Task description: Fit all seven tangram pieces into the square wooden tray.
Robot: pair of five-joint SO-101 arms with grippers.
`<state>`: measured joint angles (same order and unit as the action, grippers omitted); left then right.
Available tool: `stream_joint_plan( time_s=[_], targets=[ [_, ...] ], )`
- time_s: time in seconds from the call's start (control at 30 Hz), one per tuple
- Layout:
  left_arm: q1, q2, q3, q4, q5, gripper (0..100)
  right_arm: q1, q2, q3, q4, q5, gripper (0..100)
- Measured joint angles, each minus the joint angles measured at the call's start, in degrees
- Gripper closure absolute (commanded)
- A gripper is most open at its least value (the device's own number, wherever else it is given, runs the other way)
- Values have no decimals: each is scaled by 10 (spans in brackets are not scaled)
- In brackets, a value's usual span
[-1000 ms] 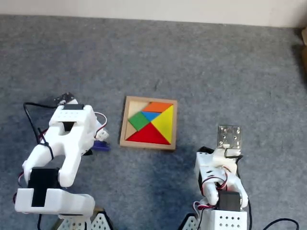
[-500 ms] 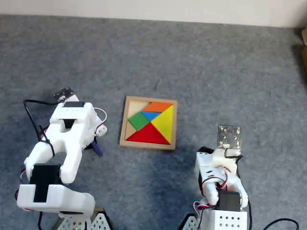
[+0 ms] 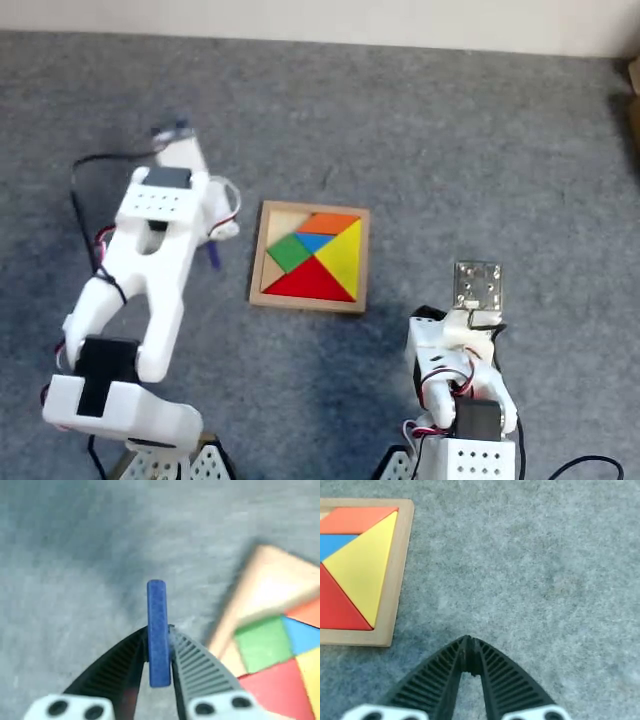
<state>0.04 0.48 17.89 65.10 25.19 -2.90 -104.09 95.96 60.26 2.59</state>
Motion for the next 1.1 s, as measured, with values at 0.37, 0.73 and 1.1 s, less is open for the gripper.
stream_joint_plan(
  time_s=[0.37, 0.73, 1.1],
  targets=[
    [126, 0, -49, -9, -274, 994, 0, 0, 0, 0, 0, 993],
    [175, 135, -162, 18, -381, 994, 0, 0, 0, 0, 0, 993],
    [178, 286, -324, 100, -423, 884, 0, 0, 0, 0, 0, 993]
  ],
)
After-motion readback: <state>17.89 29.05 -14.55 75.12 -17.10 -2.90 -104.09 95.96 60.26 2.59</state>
